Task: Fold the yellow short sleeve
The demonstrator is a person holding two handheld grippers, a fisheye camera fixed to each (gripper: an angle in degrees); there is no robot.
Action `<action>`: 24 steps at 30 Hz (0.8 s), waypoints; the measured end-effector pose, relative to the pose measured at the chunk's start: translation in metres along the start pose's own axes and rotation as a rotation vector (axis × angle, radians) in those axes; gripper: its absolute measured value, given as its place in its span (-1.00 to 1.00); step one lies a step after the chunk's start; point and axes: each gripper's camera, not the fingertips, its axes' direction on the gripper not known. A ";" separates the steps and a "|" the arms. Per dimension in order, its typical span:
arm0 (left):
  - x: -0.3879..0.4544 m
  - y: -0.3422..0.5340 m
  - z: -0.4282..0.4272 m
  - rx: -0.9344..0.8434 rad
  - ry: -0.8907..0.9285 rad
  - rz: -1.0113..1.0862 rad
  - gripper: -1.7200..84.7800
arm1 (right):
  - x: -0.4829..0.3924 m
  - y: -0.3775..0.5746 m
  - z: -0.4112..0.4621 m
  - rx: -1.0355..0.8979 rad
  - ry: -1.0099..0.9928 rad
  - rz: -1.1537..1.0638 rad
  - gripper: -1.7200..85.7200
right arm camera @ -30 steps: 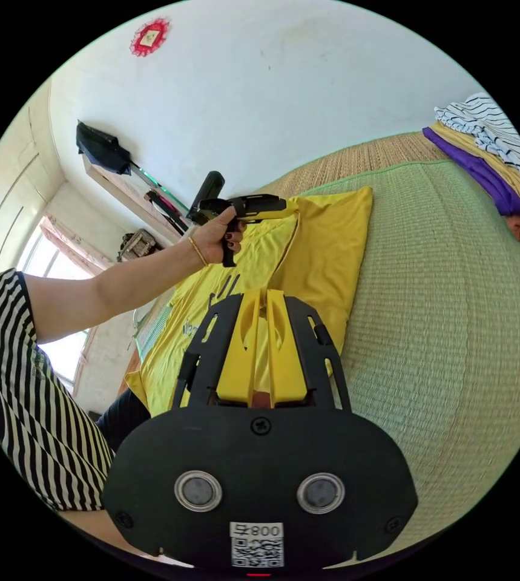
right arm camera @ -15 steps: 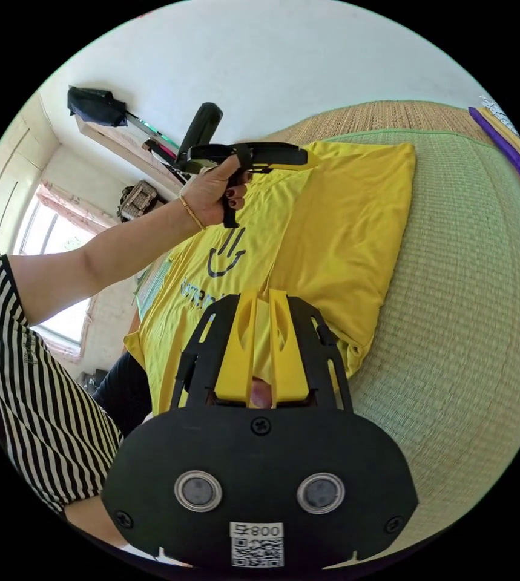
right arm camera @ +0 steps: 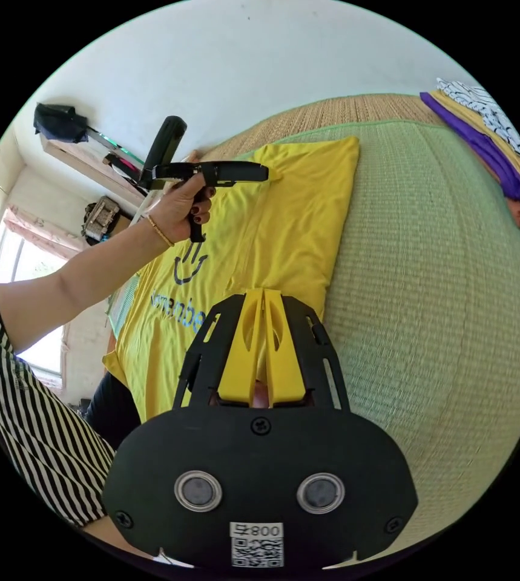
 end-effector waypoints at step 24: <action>-0.013 0.117 0.061 -0.024 0.084 0.129 -0.95 | -0.007 -0.011 -0.056 0.096 0.090 0.105 -0.96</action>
